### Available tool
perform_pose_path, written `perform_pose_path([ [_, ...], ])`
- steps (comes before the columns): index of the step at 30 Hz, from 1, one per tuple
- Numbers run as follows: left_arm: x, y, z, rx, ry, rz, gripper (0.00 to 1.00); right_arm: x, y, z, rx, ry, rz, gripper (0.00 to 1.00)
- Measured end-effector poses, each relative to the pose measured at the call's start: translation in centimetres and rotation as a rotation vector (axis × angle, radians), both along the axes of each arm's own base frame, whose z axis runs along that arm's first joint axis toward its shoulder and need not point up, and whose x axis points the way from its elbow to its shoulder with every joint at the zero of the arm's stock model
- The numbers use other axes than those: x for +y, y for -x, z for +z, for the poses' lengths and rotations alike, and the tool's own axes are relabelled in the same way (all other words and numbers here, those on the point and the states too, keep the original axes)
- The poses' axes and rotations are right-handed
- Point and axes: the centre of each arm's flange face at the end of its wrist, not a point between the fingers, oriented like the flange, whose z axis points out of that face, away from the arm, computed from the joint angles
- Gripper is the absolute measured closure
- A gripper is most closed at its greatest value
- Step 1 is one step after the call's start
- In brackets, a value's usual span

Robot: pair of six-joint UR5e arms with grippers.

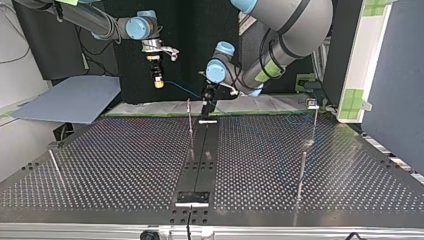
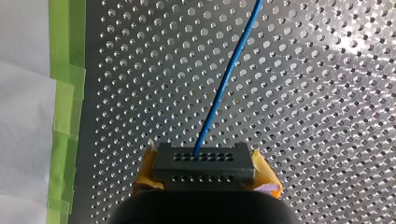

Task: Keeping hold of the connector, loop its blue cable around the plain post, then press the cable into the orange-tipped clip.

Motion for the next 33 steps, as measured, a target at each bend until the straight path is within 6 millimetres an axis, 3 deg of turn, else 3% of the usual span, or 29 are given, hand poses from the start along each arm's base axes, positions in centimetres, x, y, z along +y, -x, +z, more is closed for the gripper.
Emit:
perform_pose_path([
  [19, -2.1, -0.3, 1.2, -0.026, 0.024, -0.009, 1.0, -1.4, 0.2, 0.4, -0.007, 0.017, -0.014, 1.0],
  [33, -2.0, -0.3, -0.3, 0.002, 0.04, 0.001, 1.0, -2.5, 0.7, 0.2, -0.01, -0.009, -0.034, 1.0],
])
